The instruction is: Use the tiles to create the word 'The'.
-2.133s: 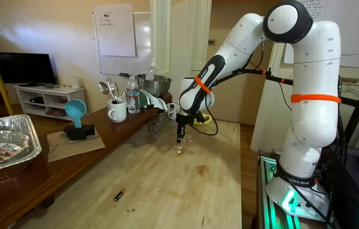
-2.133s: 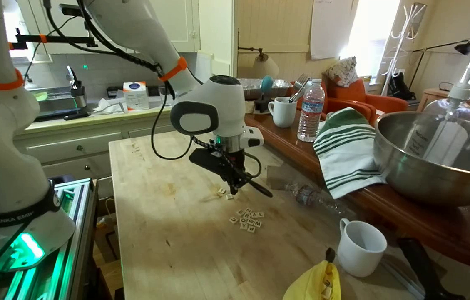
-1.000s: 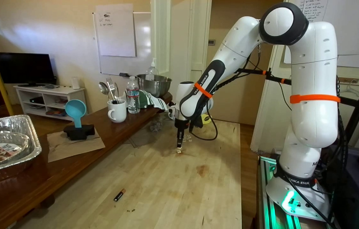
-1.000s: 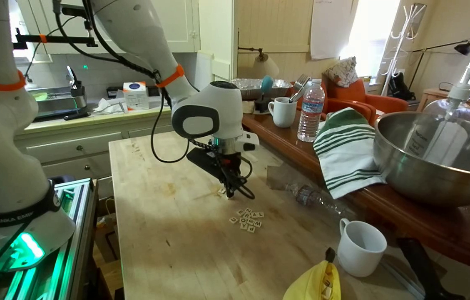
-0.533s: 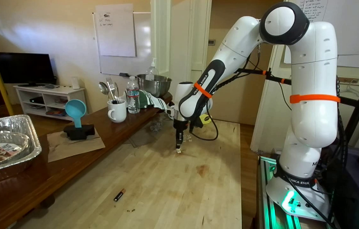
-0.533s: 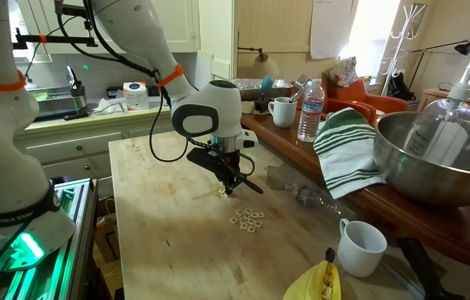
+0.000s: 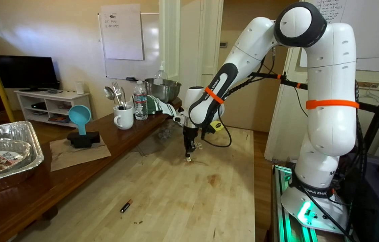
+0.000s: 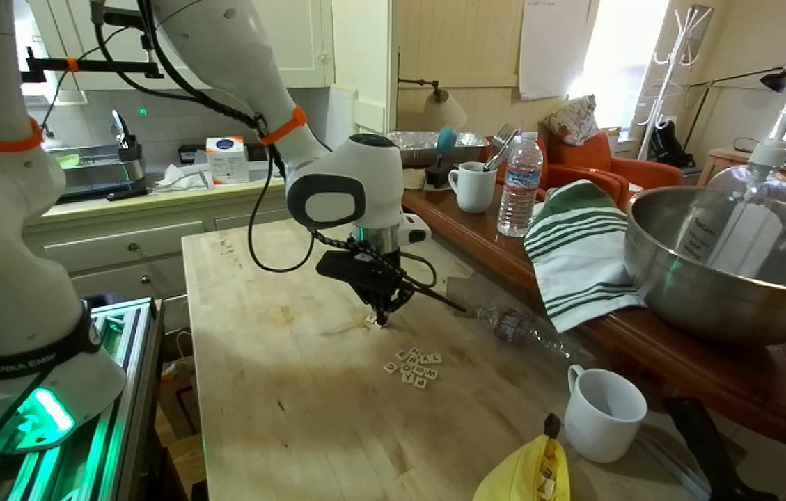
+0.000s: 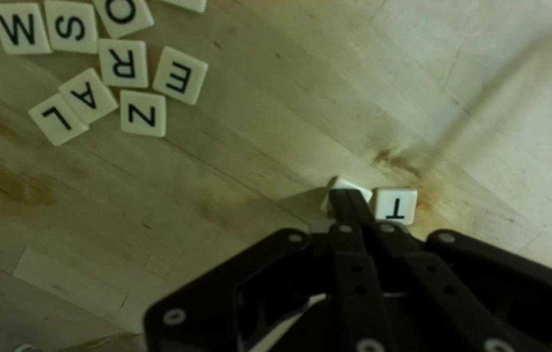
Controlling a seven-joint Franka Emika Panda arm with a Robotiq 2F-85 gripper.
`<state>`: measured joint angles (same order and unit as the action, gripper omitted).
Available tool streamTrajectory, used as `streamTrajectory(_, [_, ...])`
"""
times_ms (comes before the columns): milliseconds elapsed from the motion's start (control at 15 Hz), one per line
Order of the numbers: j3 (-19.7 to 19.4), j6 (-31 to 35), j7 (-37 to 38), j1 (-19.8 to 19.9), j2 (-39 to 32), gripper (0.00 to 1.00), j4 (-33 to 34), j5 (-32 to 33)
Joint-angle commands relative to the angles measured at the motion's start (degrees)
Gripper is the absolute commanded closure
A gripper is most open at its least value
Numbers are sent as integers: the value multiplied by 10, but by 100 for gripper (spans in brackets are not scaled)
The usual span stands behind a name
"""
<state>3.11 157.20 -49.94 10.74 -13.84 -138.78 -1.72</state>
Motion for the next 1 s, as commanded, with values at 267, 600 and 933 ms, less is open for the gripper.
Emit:
streamTrajectory(267, [10,-12,-78,6,4,100,-21,-12])
streamTrajectory(600, [9,-11,-98,3,6,100,-25,-13])
streamTrajectory(933, [7,-12,-98,0,5,100,-24,-10])
